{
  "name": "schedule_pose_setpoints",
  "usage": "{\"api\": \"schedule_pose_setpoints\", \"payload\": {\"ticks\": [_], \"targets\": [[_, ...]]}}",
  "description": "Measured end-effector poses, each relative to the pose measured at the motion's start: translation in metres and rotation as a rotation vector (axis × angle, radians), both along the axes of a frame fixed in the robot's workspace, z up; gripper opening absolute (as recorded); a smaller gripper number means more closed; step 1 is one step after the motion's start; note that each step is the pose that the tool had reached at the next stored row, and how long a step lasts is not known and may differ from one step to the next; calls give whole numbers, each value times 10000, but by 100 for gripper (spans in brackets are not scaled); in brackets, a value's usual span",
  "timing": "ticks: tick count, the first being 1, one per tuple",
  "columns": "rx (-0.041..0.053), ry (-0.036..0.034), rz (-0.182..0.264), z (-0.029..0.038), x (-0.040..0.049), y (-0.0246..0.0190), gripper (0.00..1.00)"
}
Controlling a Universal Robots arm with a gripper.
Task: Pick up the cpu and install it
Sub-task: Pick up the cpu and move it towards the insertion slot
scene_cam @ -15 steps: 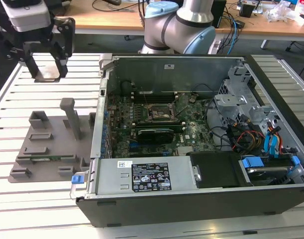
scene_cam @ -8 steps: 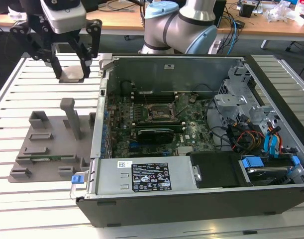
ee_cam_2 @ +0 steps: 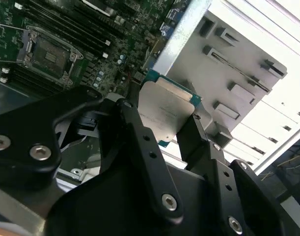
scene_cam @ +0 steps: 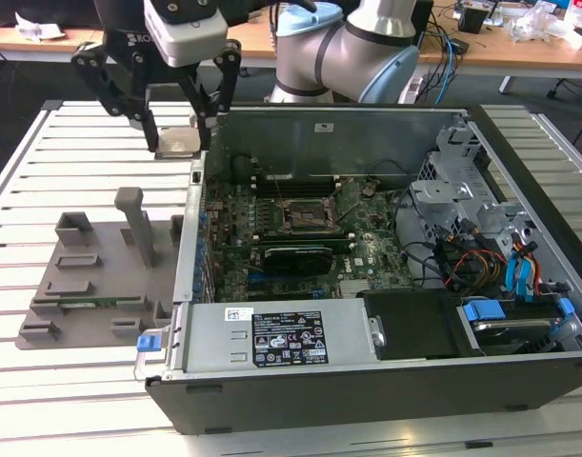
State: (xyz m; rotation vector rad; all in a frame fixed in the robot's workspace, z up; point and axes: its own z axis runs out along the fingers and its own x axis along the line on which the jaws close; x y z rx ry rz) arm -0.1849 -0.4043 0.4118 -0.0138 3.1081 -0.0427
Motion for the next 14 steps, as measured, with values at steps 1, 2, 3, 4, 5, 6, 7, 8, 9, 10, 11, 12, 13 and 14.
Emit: {"api": "schedule_pose_setpoints", "payload": {"ticks": [1,2,3,4,5,6,7,8,9,10,11,12,13,14], "targets": [[-1,1,2,-1,35,0,55],[-1,1,2,-1,62,0,55],[-2,0,0,-3,89,0,55],[-1,0,-1,-4,121,0,55],[-2,1,0,-6,167,0,55],[-3,2,2,-8,229,0,55],[-3,1,0,-10,268,0,55],[-3,1,-1,-11,295,0,55],[-3,1,0,-13,349,0,55],[-3,1,2,-15,399,0,55],[-4,1,0,-16,428,0,55],[-4,1,-1,-19,473,0,55],[-6,1,1,-20,516,0,55],[-7,1,0,-22,580,0,55]]}}
